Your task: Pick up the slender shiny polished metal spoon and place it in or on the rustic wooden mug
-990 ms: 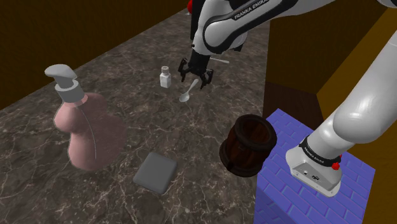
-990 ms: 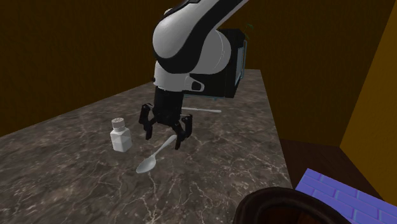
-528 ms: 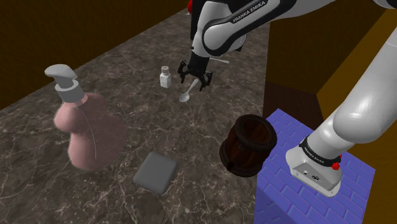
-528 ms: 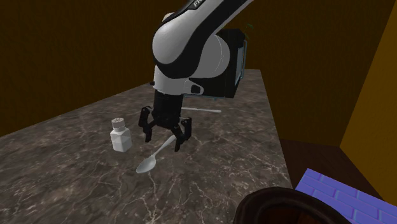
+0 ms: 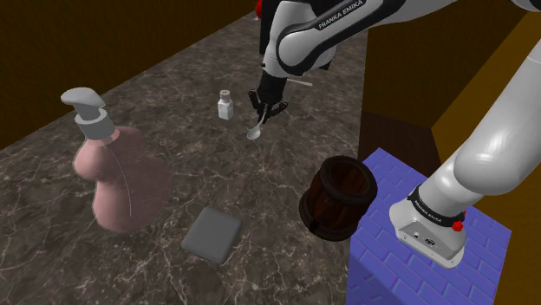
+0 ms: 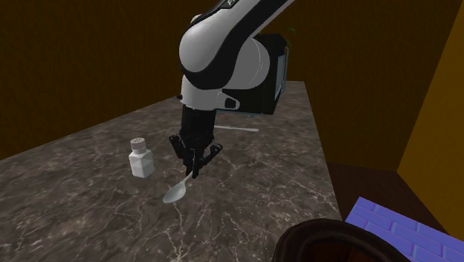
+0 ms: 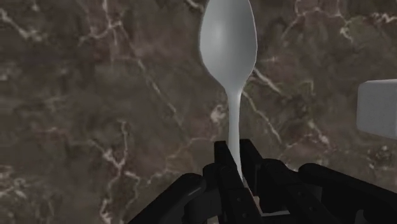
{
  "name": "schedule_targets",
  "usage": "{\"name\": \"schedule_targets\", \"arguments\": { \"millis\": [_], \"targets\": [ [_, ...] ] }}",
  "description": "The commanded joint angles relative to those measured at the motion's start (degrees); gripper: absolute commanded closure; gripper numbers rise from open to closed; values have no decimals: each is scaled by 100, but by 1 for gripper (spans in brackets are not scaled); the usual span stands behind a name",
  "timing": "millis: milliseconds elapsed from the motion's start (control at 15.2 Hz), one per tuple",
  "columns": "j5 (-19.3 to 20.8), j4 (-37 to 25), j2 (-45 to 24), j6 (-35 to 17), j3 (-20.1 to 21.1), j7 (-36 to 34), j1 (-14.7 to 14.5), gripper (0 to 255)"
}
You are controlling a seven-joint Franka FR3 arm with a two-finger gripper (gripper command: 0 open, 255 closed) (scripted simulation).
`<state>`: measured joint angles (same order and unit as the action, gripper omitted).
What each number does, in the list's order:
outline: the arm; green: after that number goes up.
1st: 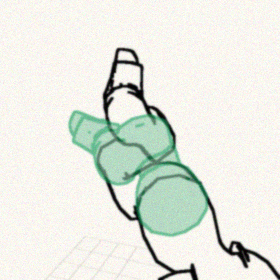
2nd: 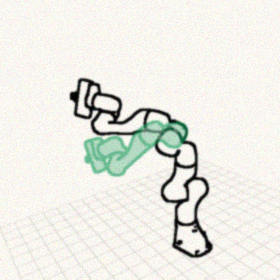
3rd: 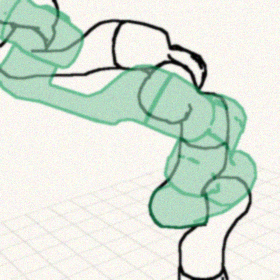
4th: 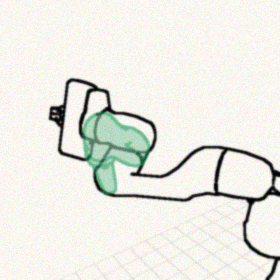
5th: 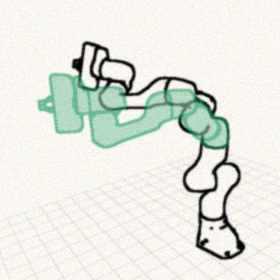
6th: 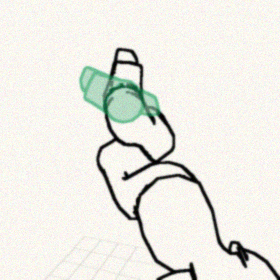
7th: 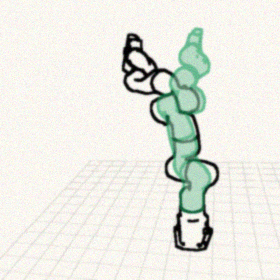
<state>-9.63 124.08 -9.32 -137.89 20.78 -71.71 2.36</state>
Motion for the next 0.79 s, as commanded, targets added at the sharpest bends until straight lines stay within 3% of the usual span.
{"name": "schedule_targets", "arguments": {
  "millis": [0, 198, 726],
  "targets": [
    [-9, 11, -33, -187, 8, 10, -5, 255],
    [5, -7, -53, -190, 11, -14, -19, 255],
    [-80, -228, 322, 391, 24, -26, 21, 255]
  ]
}}
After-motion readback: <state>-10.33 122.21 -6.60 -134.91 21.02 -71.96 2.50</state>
